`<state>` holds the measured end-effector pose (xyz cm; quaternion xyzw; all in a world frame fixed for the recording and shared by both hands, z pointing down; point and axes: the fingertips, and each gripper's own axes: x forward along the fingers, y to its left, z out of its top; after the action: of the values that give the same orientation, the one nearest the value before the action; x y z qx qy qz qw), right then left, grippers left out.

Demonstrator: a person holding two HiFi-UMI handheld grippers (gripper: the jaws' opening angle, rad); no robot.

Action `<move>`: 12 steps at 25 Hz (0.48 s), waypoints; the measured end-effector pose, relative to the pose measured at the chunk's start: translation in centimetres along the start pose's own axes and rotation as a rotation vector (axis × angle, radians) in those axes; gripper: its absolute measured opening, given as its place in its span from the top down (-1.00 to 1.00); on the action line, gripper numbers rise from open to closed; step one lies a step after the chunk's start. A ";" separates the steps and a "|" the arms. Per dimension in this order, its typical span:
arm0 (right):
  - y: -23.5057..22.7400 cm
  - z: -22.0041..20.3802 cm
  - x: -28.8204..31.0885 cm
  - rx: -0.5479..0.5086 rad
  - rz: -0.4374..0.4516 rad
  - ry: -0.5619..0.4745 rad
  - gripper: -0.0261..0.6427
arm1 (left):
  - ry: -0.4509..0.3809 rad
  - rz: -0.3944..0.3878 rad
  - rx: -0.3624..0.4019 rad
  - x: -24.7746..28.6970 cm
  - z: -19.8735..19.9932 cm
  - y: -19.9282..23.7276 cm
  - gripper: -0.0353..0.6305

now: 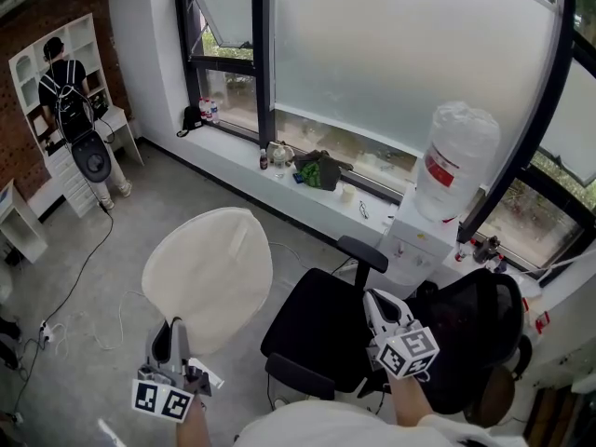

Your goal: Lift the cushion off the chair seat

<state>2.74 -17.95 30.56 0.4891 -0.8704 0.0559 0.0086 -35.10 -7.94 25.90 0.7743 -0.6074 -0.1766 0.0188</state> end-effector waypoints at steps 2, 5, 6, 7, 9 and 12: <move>0.2 -0.1 -0.1 -0.001 0.001 0.004 0.92 | -0.004 0.006 -0.008 -0.4 0.0 0.1 0.78; 0.3 -0.3 -0.3 0.002 -0.002 0.009 0.92 | 0.002 0.013 -0.010 -1.0 -0.1 0.2 0.78; 0.3 -0.3 -0.4 0.000 0.000 0.010 0.92 | 0.003 0.015 -0.011 -1.0 -0.2 0.2 0.78; 0.3 -0.3 -0.4 -0.002 0.001 0.010 0.92 | 0.004 0.014 -0.014 -1.1 -0.2 0.1 0.78; 0.3 -0.5 -0.6 -0.003 0.002 0.014 0.92 | 0.003 0.007 -0.022 -1.1 -0.3 -0.3 0.78; 0.4 -0.9 -0.7 -0.002 0.003 0.022 0.92 | -0.002 -0.010 -0.024 -1.1 -0.3 -0.9 0.78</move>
<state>2.73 -17.00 31.38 0.4870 -0.8711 0.0604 0.0187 -34.40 -6.72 26.23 0.7768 -0.6013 -0.1850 0.0267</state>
